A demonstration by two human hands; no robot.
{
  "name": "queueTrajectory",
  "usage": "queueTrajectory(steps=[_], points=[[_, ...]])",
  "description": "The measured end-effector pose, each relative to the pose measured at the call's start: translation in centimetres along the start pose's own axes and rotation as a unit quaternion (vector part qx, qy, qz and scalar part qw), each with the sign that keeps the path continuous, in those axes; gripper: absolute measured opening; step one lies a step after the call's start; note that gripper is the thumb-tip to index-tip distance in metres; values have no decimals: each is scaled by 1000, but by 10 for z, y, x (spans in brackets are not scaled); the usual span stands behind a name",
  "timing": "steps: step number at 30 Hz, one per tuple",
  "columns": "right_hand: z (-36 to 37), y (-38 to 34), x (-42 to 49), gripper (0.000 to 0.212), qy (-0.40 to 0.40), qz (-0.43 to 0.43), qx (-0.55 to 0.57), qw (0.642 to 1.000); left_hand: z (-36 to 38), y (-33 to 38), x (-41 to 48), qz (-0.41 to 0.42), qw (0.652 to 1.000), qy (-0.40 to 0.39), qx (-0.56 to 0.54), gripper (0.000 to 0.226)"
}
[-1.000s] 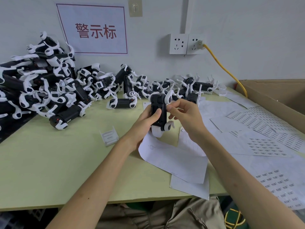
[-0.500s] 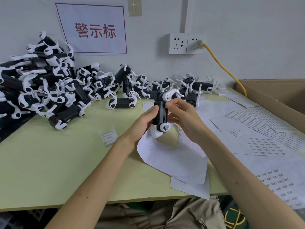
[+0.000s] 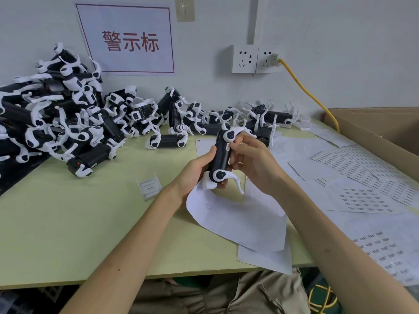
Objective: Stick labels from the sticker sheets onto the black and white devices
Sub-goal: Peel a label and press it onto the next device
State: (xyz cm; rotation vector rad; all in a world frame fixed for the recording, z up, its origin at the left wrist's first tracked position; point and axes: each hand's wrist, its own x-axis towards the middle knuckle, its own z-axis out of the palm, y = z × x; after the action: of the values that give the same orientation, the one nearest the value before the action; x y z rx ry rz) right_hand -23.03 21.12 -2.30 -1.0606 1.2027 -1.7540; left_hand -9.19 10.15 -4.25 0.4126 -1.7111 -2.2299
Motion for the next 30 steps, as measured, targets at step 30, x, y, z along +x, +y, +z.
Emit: queueTrajectory(steps=[30], points=[[2,0,-3,22,-10,-29,-32,999,3,2,-3,7,1000,-2,10,53]])
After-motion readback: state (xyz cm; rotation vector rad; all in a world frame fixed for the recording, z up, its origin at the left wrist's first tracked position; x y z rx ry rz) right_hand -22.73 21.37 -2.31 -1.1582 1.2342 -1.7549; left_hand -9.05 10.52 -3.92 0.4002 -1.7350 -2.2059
